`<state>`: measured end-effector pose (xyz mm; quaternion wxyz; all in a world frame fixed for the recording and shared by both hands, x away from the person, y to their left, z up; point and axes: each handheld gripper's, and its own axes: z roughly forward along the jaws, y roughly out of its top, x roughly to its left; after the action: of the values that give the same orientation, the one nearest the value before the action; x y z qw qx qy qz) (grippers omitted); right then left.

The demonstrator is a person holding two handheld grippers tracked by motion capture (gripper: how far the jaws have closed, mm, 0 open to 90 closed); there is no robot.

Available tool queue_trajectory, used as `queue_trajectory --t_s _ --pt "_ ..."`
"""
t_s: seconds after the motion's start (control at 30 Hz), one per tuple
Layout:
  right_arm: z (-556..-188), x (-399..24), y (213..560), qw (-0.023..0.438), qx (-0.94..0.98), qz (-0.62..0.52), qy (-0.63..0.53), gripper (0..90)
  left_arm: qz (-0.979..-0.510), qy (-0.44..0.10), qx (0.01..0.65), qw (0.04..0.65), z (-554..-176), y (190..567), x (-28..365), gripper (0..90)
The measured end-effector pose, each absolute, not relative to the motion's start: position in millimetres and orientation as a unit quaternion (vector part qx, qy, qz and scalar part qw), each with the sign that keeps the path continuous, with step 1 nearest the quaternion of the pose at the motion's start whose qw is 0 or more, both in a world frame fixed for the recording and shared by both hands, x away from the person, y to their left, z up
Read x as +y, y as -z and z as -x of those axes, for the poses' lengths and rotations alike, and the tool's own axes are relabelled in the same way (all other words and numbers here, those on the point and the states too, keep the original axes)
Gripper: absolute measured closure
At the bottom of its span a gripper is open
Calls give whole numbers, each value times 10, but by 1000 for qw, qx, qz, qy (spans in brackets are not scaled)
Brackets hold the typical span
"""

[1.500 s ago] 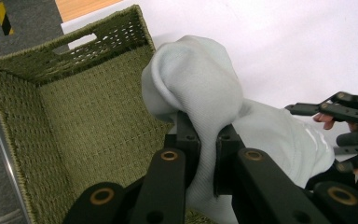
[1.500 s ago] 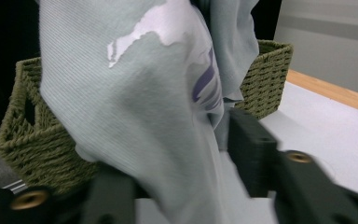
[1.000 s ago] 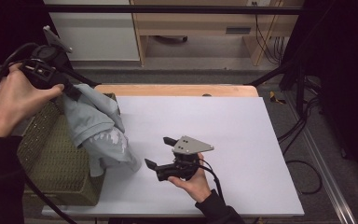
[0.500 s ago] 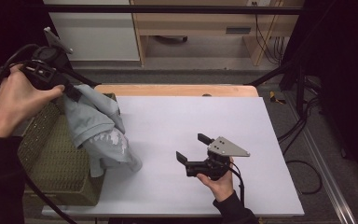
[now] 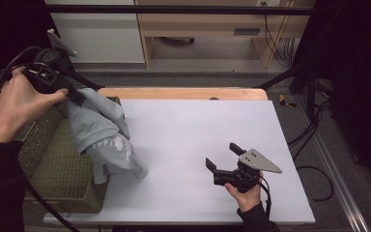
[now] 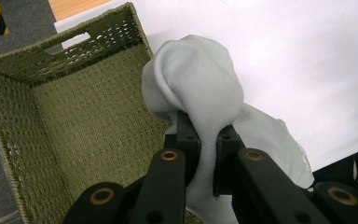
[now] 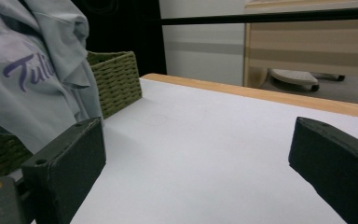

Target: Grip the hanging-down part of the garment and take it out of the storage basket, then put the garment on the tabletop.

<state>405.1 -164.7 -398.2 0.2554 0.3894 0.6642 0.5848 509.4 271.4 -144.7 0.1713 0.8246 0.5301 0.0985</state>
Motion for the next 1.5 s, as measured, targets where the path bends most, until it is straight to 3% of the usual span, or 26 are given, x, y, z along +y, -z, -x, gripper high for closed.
queue_trajectory --t_s 0.57,1.5 --pt "-3886 -2015 4254 287 659 -404 -566 9 -824 -98 531 173 -5105 1453 2731 842" --pt "-3850 -2052 4292 282 658 -410 -565 6 -827 -88 525 180 -5124 1440 2632 842"
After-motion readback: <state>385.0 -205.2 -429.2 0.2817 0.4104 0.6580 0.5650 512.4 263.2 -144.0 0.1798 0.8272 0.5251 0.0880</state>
